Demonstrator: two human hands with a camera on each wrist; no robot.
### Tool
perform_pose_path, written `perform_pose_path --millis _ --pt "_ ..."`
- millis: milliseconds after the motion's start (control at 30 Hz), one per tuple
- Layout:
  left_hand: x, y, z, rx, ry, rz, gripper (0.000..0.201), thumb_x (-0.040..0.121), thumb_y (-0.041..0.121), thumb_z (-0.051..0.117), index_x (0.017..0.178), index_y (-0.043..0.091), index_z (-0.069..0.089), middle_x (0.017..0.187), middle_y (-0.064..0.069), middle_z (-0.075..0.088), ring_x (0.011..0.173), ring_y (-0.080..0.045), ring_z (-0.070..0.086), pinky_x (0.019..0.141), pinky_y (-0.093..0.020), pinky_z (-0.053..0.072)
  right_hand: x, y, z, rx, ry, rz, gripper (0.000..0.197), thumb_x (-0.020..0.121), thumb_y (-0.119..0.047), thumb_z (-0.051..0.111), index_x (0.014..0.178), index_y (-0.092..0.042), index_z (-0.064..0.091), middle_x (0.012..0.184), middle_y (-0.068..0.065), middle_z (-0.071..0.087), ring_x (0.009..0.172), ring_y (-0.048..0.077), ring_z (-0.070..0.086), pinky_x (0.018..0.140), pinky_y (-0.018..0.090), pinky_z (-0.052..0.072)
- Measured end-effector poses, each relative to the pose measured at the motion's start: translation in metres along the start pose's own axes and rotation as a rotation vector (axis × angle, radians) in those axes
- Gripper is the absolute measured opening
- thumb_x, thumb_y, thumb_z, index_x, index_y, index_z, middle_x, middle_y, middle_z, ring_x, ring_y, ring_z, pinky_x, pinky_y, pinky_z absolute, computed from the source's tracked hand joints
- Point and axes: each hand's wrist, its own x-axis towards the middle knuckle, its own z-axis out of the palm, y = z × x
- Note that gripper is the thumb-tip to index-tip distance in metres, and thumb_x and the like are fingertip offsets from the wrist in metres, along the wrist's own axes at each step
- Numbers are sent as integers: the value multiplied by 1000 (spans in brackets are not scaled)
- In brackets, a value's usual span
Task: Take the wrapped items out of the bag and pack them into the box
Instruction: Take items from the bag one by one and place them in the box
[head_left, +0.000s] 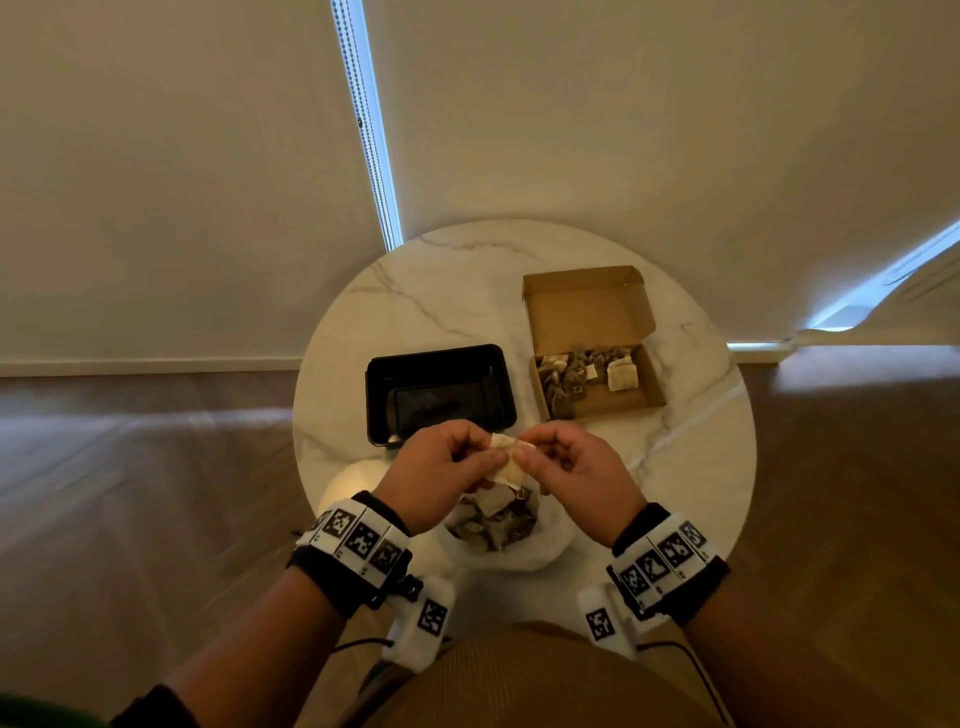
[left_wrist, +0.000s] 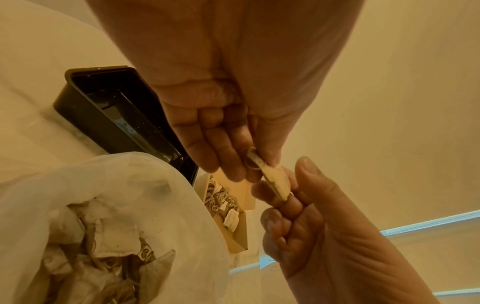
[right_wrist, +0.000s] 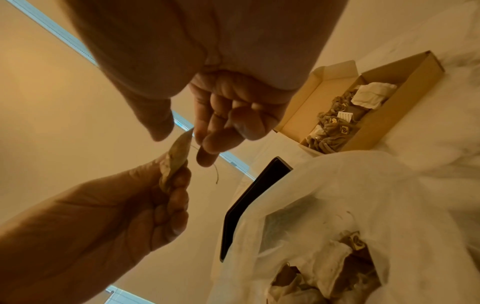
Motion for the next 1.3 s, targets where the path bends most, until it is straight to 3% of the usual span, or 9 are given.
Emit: perform_pose_path --millis 100,233,433,567,800,967,1100,1200,1300 --pt "-2 1 1 -26 13 14 2 95 18 72 95 17 74 84 -5 77 72 -12 70 71 -27 60 2 -1 2 -39 -37 -3 17 92 -22 76 107 -27 71 92 -2 74 82 19 71 75 41 62" --pt "-5 2 0 -40 24 13 7 99 15 67 97 17 73 84 -5 76 73 -13 70 69 -23 57 4 -2 2 -74 -27 -8 16 92 -23 74 107 -28 72 90 -1 73 81 26 69 76 50 60" --pt "-8 5 -3 -34 63 -9 10 101 17 63 98 19 73 80 -2 75 70 -12 68 70 -24 59 5 -6 3 -72 3 -21 26 93 -16 72 115 -29 68 92 0 70 80 25 68 72 39 62" --pt "-8 5 -7 -35 96 -1 11 102 17 61 100 17 73 80 -2 75 68 -10 65 69 -24 58 8 -7 -5 -153 53 -33 27 94 -16 72 117 -28 65 94 -9 69 77 6 66 70 21 56" --pt "-8 4 -11 -29 113 -28 11 102 19 61 100 18 72 80 -2 74 68 -8 65 69 -22 56 7 -2 -19 -253 96 -39 18 93 -21 72 105 -33 66 88 -10 70 75 10 65 69 32 59" --pt "-12 3 -8 -6 -63 -71 9 97 22 69 105 23 73 82 2 75 75 -12 69 71 -22 57 3 -4 -21 -214 140 -70 13 92 -16 73 95 -28 68 80 -8 69 68 7 61 62 25 53" --pt "-13 8 -3 47 -255 -74 15 94 24 73 109 25 77 88 9 77 82 -5 72 75 -19 56 3 -8 -20 -152 180 -80 9 93 -15 71 96 -23 68 79 -3 69 70 18 63 62 33 55" --pt "-11 10 0 87 -265 -30 11 96 24 71 104 23 79 98 9 77 89 -4 71 82 -23 58 4 -11 -20 -78 215 -70 7 94 -14 71 96 -20 66 80 3 68 71 25 63 63 37 55" --pt "-8 13 2 280 -236 2 14 99 33 65 106 32 77 102 15 74 94 -5 69 89 -29 59 10 -7 -21 -25 303 18 8 93 -15 72 92 -18 64 78 4 69 65 18 63 61 33 55"
